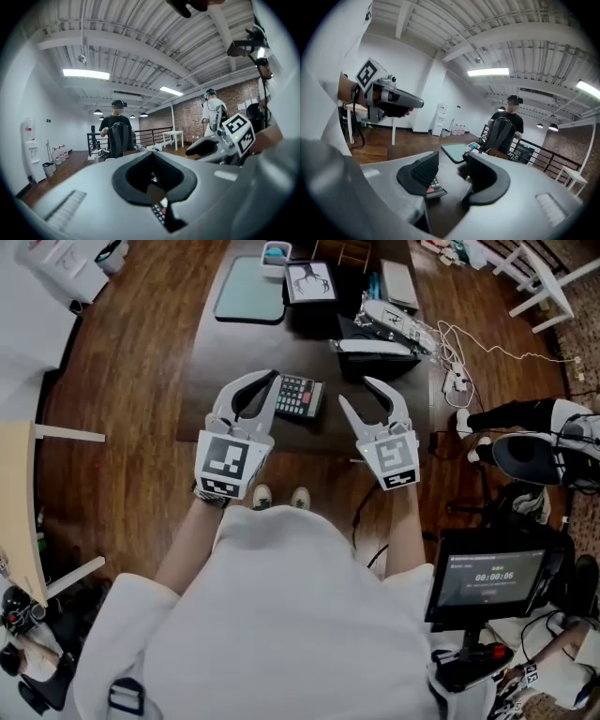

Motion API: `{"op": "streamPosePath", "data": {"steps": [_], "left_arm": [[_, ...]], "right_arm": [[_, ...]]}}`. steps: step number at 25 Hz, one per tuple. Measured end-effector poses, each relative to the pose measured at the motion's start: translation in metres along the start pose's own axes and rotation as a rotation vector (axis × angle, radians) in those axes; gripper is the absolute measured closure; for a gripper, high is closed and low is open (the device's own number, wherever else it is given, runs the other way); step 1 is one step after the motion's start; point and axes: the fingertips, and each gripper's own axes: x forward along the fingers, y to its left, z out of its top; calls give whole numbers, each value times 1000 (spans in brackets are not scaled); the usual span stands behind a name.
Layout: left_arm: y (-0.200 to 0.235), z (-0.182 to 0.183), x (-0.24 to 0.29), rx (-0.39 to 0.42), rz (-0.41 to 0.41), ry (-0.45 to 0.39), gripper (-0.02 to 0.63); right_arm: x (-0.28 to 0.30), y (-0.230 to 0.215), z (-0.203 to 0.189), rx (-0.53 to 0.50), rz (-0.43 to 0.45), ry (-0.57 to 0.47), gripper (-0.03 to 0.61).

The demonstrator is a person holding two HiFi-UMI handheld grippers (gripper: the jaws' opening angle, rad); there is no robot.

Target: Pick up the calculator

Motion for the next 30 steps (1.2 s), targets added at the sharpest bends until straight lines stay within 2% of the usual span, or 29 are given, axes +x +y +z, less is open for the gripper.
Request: {"op": "streamPosePath", "data": {"steps": [3, 5, 9, 13, 20, 26, 28, 30], "left_arm": [[-3, -9, -6, -7, 3, 25, 607], [-4, -13, -9, -8, 6, 38, 607], [-6, -23, -10, -13, 12, 54, 607], [-12, -28, -15, -28, 15, 76, 607], [-22, -43, -7, -30, -6, 125, 607], [-25, -50, -7, -69, -15, 152, 607], [-26, -57, -6, -78, -22, 167, 607], [-27, -66, -6, -97, -25, 186, 607]], "right_arm": [[13, 11, -29, -101, 2, 88, 391], [20, 19, -40, -73, 23, 102, 391], [39, 32, -66, 113, 88, 123, 391], [56, 45, -104, 355, 156, 183, 391], [88, 59, -162, 659, 181, 302, 391], [97, 67, -203, 930, 180, 365, 391], [101, 69, -209, 985, 211, 370, 391], [106, 76, -209, 1000, 272, 377, 391]]}}
